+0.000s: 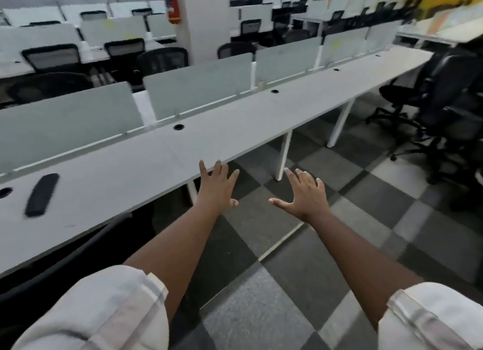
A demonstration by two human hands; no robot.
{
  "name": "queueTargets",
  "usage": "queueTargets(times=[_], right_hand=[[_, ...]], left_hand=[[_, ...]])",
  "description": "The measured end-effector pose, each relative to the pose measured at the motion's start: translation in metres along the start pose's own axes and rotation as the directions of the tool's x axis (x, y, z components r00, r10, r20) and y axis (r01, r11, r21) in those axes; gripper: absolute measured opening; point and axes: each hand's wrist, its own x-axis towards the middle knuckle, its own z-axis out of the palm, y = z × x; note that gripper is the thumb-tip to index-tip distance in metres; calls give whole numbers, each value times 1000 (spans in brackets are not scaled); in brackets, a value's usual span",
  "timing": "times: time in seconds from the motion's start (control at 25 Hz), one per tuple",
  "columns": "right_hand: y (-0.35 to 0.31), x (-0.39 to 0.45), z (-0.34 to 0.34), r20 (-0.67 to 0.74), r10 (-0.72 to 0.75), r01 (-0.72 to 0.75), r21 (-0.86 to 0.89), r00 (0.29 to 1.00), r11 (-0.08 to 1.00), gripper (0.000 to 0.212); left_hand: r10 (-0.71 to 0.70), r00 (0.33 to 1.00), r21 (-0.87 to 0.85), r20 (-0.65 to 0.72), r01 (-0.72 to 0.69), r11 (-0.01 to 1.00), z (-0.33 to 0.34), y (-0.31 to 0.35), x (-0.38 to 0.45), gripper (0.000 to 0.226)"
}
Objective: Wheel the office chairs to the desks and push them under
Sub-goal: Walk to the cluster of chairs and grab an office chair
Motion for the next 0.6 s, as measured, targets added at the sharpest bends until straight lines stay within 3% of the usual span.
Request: queueTargets(times=[0.24, 0.6], right_hand=[[140, 4, 9, 15, 259, -258, -46, 966, 965, 111], [346, 85, 15, -20, 552, -551, -90, 834, 829, 109]], left_hand=[[180, 984, 8, -3, -180, 984, -6, 114, 129, 96], [435, 900, -76, -41, -437, 896, -29, 275, 358, 101]])
